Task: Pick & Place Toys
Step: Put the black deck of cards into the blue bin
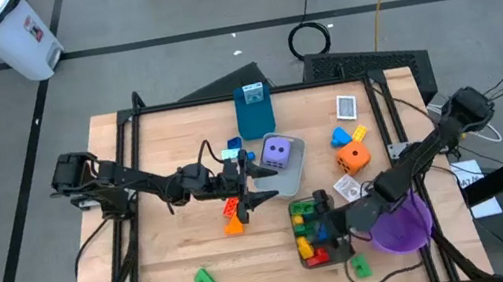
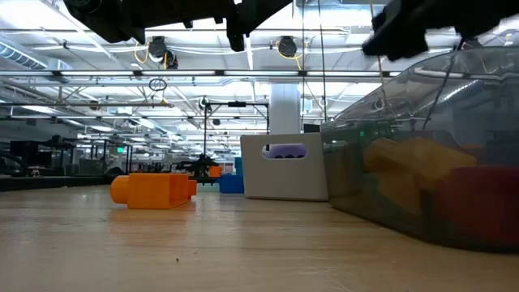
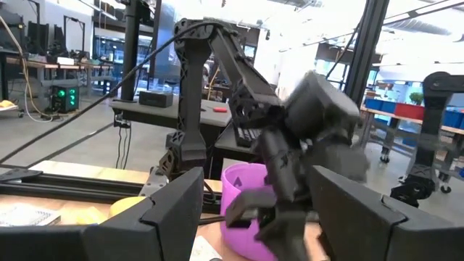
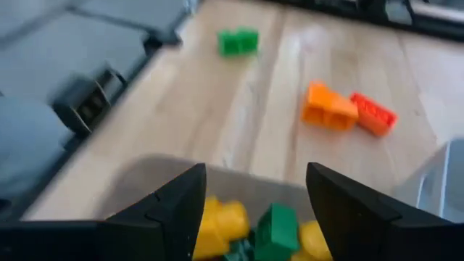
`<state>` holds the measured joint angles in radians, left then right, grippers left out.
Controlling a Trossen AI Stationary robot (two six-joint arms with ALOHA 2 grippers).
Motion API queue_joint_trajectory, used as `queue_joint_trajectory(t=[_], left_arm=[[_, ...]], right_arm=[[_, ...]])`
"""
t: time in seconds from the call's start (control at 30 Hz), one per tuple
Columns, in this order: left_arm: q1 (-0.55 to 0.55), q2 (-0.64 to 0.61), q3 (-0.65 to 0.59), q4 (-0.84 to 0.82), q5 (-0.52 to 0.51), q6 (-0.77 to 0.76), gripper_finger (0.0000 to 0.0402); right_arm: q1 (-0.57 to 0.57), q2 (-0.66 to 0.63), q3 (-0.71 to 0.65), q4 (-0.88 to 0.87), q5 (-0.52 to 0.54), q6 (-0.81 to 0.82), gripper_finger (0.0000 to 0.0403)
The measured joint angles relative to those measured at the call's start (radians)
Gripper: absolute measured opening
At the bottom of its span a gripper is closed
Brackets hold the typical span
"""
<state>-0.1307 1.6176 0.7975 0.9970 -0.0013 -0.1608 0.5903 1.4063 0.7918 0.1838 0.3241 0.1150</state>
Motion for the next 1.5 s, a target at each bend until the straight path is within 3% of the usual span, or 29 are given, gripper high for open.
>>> queue_joint_trajectory(t=[0.2,0.97,1.03,1.17,1.23,1.5], left_arm=[[0.0,0.0,0.0,0.0,0.0,0.0,0.0257],[0.0,0.0,0.0,-0.001,0.0,0.0,0.0257],[0.0,0.0,0.0,-0.001,0.0,0.0,0.0257],[0.0,0.0,0.0,-0.001,0.0,0.0,0.0257],[0.0,0.0,0.0,-0.001,0.0,0.0,0.0257],[0.0,0.0,0.0,-0.001,0.0,0.0,0.0257]], right_arm=[[0.0,-0.084,0.0,0.045,-0.094,-0.023,0.023],[0.0,-0.105,0.0,0.104,-0.086,-0.048,0.0226],[0.0,-0.105,0.0,0.126,-0.035,-0.032,0.0224],[-0.006,-0.129,0.0,0.161,0.262,-0.04,0.0215],[-0.03,-0.17,0.004,0.129,0.361,-0.045,0.0209],[-0.277,-0.314,0.168,-0.412,0.38,0.128,0.0188]])
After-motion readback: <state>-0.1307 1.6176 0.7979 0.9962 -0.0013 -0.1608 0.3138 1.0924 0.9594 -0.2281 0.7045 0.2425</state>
